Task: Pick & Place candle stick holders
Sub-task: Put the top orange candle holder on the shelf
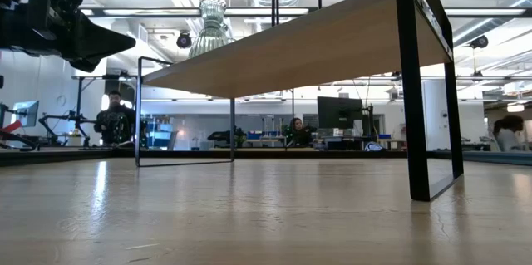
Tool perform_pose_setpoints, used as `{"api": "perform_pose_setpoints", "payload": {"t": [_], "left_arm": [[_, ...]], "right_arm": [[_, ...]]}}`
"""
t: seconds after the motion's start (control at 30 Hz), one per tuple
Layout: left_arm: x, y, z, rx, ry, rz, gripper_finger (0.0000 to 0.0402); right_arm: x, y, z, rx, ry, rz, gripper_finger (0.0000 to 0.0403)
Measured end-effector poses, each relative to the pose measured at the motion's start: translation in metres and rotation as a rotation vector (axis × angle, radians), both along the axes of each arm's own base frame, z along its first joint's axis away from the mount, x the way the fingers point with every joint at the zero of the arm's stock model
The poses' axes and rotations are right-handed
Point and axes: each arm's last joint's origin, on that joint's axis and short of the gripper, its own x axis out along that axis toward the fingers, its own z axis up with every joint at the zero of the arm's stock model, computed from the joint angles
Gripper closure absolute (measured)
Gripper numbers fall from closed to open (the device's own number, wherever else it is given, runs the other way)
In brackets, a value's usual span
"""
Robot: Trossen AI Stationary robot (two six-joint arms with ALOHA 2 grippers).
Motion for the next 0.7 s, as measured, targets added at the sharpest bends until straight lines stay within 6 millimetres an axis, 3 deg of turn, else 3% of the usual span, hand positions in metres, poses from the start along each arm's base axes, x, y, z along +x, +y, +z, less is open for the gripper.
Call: {"api": "perform_pose_setpoints", "payload": {"t": [0.1, 0.23, 0.7], "left_arm": [[0.0, 0.0, 0.0, 0.0, 0.0, 0.0, 0.0383], [0.0, 0.0, 0.0, 0.0, 0.0, 0.0, 0.0385], [0.0, 0.0, 0.0, 0.0, 0.0, 0.0, 0.0385]], "right_arm": [[0.011, 0.005, 0.014, -0.045, -0.031, 0.008, 0.0289], [0.029, 0.006, 0.019, -0.04, -0.04, -0.064, 0.0289], [0.13, 0.0, -0.002, 0.033, -0.001, -0.269, 0.0289]]}}
